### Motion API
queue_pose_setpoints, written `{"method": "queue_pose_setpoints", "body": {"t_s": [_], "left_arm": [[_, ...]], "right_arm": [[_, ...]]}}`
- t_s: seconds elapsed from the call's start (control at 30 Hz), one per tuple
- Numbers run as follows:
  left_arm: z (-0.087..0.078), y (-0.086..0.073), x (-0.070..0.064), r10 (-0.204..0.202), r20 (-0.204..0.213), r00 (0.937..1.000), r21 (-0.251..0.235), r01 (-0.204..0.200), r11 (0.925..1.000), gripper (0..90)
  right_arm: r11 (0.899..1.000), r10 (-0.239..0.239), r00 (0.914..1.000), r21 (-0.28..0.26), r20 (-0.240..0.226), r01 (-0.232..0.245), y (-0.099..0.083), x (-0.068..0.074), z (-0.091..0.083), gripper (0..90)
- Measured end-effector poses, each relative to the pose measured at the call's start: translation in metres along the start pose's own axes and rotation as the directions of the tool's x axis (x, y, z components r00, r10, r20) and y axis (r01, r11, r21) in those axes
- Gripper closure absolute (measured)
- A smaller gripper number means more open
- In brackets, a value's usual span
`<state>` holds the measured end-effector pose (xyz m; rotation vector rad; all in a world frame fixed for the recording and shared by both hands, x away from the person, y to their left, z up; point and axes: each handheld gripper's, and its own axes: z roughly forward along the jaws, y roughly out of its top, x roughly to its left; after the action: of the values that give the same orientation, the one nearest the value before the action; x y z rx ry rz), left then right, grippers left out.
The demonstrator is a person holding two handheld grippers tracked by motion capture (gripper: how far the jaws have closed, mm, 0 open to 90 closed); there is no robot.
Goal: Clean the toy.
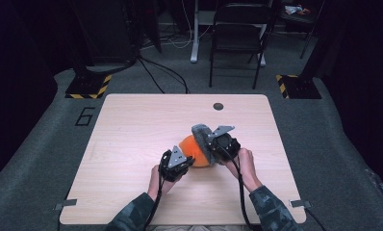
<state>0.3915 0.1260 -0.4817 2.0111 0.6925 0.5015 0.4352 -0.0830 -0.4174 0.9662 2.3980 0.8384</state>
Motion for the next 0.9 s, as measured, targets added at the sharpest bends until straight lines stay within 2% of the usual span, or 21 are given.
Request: {"method": "queue_pose_setpoints", "body": {"t_s": [0.07,0.3,0.33,0.43,0.57,0.7,0.73,0.8,0.9], "left_arm": [[0.000,0.000,0.001,-0.006,-0.001,1.0000,0.004,0.006,1.0000,84.2],[0.000,-0.001,0.003,-0.017,-0.006,0.9998,0.009,0.017,0.9998,84.1],[0.000,-0.002,0.003,-0.017,-0.006,0.9998,0.009,0.017,0.9998,84.2],[0.000,-0.002,0.003,-0.021,-0.005,0.9998,0.011,0.021,0.9997,84.1],[0.000,-0.002,0.003,-0.022,-0.005,0.9997,0.008,0.022,0.9997,84.1],[-0.001,-0.003,0.005,-0.026,-0.004,0.9997,0.006,0.026,0.9996,84.0],[-0.001,-0.004,0.005,-0.026,-0.005,0.9996,0.005,0.026,0.9996,84.0],[-0.001,-0.004,0.006,-0.028,-0.003,0.9996,0.007,0.028,0.9996,84.0],[-0.001,-0.004,0.006,-0.032,-0.003,0.9995,0.006,0.032,0.9995,83.9]], "right_arm": [[1.000,0.009,1.0000,0.008,0.003,-0.009,-0.002,-0.005,0.001,77.1],[0.992,0.098,0.9952,0.076,0.010,-0.098,-0.017,-0.023,0.015,77.1],[0.993,0.085,0.9963,0.084,0.012,-0.086,-0.019,-0.026,0.017,77.1],[0.987,0.117,0.9929,0.105,0.020,-0.118,-0.025,-0.032,0.024,77.1],[0.976,0.146,0.9885,0.155,0.039,-0.151,-0.036,-0.039,0.039,77.1],[0.952,0.183,0.9821,0.241,0.044,-0.189,-0.052,-0.044,0.059,76.7],[0.956,0.182,0.9827,0.227,0.034,-0.185,-0.054,-0.046,0.061,76.7],[0.955,0.185,0.9825,0.234,0.018,-0.184,-0.052,-0.049,0.059,76.7],[0.956,0.173,0.9839,0.234,0.046,-0.179,-0.050,-0.049,0.055,76.8]]}}
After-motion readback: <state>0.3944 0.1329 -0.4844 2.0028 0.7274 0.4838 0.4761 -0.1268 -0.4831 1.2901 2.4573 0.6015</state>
